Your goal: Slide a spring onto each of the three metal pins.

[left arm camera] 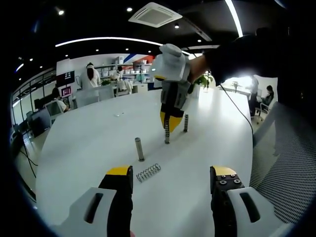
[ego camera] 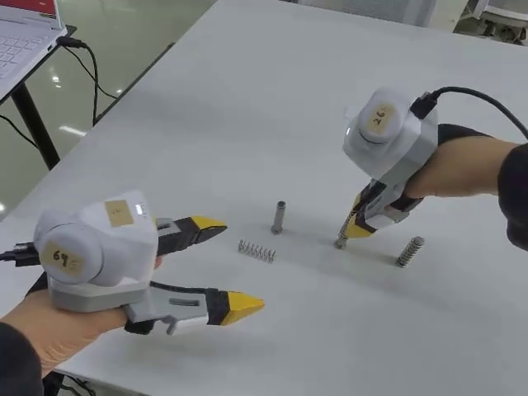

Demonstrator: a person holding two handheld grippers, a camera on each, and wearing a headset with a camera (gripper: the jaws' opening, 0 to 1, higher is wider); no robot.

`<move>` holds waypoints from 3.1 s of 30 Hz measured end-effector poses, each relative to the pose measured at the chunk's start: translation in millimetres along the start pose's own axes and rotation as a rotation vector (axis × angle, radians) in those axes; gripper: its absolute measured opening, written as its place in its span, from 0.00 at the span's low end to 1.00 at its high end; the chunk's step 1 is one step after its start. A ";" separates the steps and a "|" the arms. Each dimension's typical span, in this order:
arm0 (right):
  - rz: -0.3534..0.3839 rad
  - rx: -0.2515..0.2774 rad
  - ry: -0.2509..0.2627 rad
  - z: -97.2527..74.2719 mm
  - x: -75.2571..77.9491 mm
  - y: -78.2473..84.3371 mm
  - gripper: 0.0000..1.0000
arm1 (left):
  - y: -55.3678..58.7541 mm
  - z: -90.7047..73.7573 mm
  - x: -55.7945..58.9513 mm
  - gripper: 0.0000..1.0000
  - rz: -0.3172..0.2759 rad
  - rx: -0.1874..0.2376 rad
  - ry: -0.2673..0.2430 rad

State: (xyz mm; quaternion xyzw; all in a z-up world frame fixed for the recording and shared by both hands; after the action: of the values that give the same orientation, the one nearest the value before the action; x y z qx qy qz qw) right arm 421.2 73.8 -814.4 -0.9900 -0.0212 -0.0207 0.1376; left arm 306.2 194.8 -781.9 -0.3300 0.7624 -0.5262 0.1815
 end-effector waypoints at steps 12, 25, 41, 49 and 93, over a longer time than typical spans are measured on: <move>-0.001 -0.016 0.005 14.7 2.7 0.1 0.13 | -0.7 -1.9 -0.4 0.61 -0.004 0.000 -0.007; 0.006 -0.004 0.007 15.6 4.1 0.0 0.22 | -1.3 -3.4 -2.6 0.61 -0.001 -0.001 -0.010; -0.026 0.077 0.005 3.8 -6.2 -34.4 0.28 | -1.6 -4.8 -5.0 0.61 0.002 0.002 -0.018; -0.055 0.103 -0.026 4.1 -24.7 -55.3 0.28 | -3.0 -6.4 -5.2 0.61 0.005 0.005 -0.024; -0.074 0.070 -0.032 58.1 -45.8 -85.8 0.15 | 6.7 -19.6 -13.4 0.60 -0.021 0.010 -0.054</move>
State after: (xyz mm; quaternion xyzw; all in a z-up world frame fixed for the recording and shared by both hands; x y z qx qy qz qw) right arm 373.4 170.4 -849.1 -0.9833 -0.0606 -0.0093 0.1711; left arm 301.4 219.0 -781.6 -0.3509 0.7512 -0.5228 0.1980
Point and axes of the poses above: the centre of the closed fingertips' face, and the gripper's own axes: z roughly forward along the fingers, x roughly to its right, y roughly out of its underside, the point moved 2 cm from there along -z, roughly backward along the fingers, and after that the axes turned 3 degrees about -z, right-handed, at the moved point
